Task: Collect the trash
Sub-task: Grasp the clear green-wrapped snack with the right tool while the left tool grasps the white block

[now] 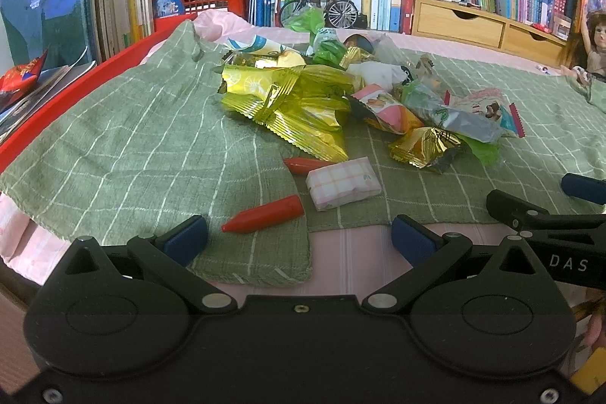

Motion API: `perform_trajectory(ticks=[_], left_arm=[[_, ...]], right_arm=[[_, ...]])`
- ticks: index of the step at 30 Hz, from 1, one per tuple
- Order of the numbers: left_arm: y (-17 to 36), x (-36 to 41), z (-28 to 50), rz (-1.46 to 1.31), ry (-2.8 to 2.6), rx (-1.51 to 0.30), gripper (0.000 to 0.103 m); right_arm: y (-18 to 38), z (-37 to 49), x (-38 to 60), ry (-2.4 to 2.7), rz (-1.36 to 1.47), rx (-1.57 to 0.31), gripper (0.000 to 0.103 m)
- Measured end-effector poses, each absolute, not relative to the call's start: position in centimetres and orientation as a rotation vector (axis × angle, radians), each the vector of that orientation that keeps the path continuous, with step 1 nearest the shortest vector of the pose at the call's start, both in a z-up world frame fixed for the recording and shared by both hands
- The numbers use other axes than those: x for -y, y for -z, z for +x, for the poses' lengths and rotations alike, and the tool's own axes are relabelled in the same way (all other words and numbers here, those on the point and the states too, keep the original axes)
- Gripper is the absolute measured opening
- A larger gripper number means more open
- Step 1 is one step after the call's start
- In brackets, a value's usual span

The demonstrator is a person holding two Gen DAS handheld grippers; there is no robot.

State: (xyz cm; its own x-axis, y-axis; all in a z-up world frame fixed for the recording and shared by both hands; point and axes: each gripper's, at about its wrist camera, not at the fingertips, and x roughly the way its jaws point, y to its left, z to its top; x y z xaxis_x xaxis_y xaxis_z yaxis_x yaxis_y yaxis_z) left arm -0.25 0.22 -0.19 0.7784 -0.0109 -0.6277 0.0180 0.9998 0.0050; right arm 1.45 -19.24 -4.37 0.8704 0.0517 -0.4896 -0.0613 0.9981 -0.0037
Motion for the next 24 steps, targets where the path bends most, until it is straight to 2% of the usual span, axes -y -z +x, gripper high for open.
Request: perform_trajectory(ticks=[9,14,17,20,22,24], left_arm=[[0.0,-0.2,-0.5,0.027,0.028,-0.660,0.103],[-1.2,-0.7,-1.4,0.025,0.052,-0.589,0.102],[-2.2,-1.2,-1.9,0.010,0.074,-0.546,0.095],[-3.1,-1.6,-2.2,-0.008,0.098,-0.526,0.082],[-3.2,-1.5,-2.3,-0.003,0.110,-0.526,0.072],[-3.2,-1.4,-2.2,0.003,0.116,-0.534,0.055]], right_arm=[[4.1,1.4,19.5,-0.078,-0.005,-0.513,0.103],[2.7,0.5,20.1,-0.126,0.024,-0.444,0.102],[1.5,0.5,20.1,-0.172,0.037,-0.412,0.098],[0.8,1.2,19.8,-0.221,0.028,-0.414,0.092],[0.6,1.7,19.3,-0.239,0.010,-0.415,0.088],[0.5,2.1,18.8,-0.245,-0.008,-0.416,0.077]])
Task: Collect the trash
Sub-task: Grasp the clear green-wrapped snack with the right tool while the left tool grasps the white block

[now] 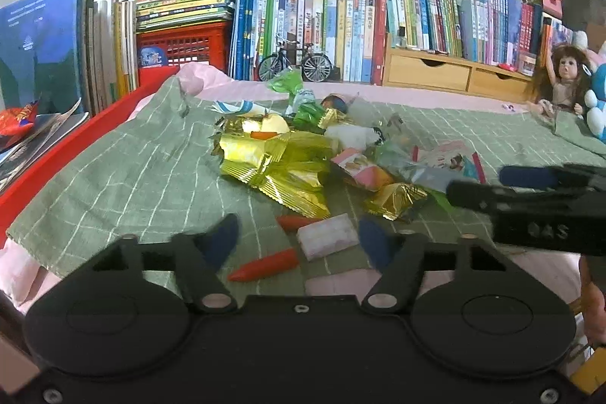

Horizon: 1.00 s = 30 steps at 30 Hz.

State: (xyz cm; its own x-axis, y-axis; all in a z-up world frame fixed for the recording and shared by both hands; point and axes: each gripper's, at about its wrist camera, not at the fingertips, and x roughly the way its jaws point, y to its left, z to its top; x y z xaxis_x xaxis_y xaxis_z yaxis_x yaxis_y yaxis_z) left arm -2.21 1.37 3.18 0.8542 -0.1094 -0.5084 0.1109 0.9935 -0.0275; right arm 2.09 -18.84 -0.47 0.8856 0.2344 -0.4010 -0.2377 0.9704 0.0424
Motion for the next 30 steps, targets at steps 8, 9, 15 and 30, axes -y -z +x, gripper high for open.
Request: perform_trajectory(ticks=[8,9,15,30], left_arm=[[-2.2,-1.2,-1.9,0.001,0.147,-0.578,0.038],[-2.1,-1.1,-1.8,-0.001,0.157,-0.578,0.036],[-1.7,0.2,-0.5,0.069,0.199,-0.570,0.036],[-0.6,1.4,0.9,0.078,0.257,-0.585,0.011]], right_arm=[[-0.5,4.6,16.9,-0.270,-0.090,-0.415,0.064],[-0.5,5.1,16.8,-0.269,-0.091,-0.425,0.061],[0.4,8.3,16.0,-0.264,-0.121,-0.491,0.056],[-0.3,7.5,15.7,-0.311,-0.163,-0.439,0.039]])
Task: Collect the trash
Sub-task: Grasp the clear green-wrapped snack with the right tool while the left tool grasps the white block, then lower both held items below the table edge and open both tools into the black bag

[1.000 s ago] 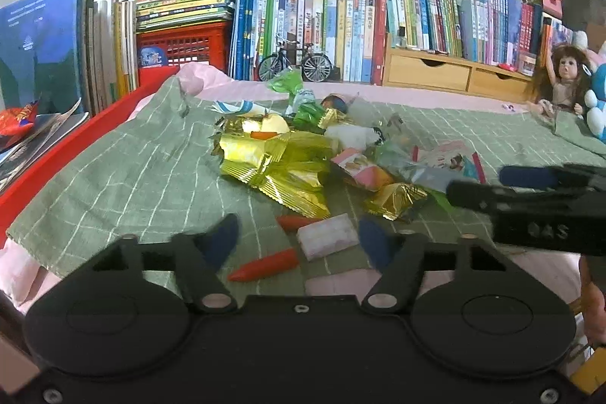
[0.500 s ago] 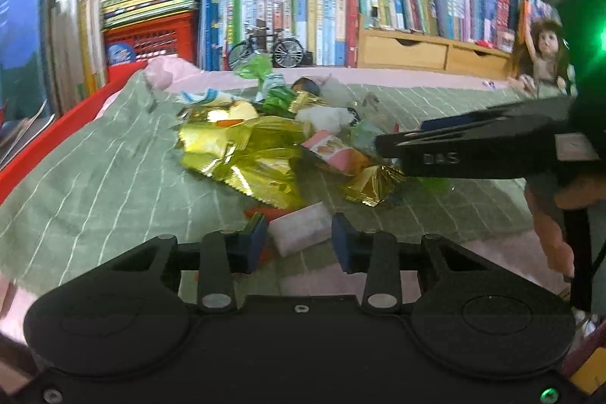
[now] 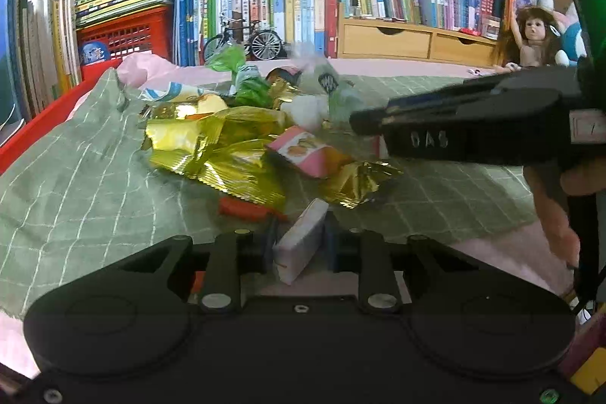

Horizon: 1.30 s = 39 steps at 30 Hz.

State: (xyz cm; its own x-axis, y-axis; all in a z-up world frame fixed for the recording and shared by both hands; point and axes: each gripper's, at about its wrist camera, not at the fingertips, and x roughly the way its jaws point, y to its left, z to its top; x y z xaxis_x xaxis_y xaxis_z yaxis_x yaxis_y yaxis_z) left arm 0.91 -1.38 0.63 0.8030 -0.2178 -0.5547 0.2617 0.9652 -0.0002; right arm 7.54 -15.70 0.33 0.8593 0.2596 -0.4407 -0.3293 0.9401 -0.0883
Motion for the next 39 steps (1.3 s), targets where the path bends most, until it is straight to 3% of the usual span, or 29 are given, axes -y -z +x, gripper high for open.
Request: perform_trajectory(ticks=[19,39], left_arm=[[-4.9,2.9,-3.8,0.054,0.342,-0.516,0.010],[-2.5,4.1,-12.0,0.084,0.466,-0.659,0.010]], right_arm=[[-3.4,-1.0,21.0,-0.347,-0.053,-0.428,0.038],[0.4,-10.7,22.6,-0.455,-0.127,-0.735,0.038]])
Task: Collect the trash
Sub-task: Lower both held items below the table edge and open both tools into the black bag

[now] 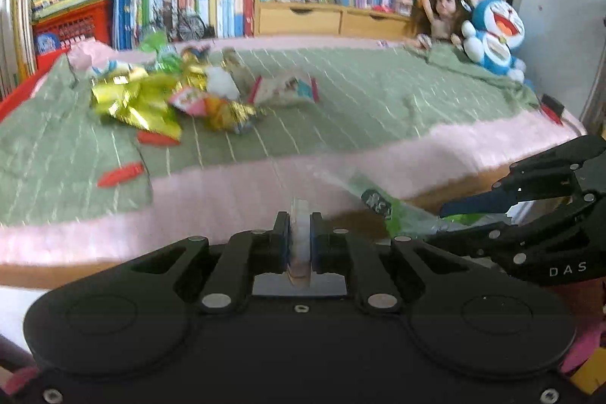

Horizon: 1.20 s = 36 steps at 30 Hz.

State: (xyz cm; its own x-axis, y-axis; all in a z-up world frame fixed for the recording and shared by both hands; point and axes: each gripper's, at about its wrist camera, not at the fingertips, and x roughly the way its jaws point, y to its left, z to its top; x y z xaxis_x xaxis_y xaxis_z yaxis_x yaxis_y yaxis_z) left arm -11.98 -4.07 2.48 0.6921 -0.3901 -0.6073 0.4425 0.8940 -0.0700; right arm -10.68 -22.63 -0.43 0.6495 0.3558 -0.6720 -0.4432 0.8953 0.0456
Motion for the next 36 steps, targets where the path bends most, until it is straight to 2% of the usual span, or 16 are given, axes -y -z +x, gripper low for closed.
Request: perform_trajectory(ticks=[11,19,25,35,36], left_arm=[[3.5,5.8,-13.1,0.109,0.527,-0.845,0.010],[8.8,6.9,-10.3,0.062,0.524,-1.015,0.010],[12.1,7.4,-8.4,0.040,0.506,-1.125,0.010],[14.8,7.9,-6.7,0.057,0.484,-1.193,0.012],[15.0,8.0,-6.9,0.059,0.481,-1.194,0.018]], right_arm=[[5.3,-11.7,21.4,-0.521,-0.159,-1.003,0.035],[9.9,-8.0,22.2,-0.431,-0.022,-1.272,0.033],[12.1,-6.6,22.2,-0.396,0.027,-1.368,0.034],[13.2,-4.6,23.0,-0.358,0.063,-1.425,0.040],[13.2,-4.5,23.0,-0.353,0.065,-1.424,0.052]])
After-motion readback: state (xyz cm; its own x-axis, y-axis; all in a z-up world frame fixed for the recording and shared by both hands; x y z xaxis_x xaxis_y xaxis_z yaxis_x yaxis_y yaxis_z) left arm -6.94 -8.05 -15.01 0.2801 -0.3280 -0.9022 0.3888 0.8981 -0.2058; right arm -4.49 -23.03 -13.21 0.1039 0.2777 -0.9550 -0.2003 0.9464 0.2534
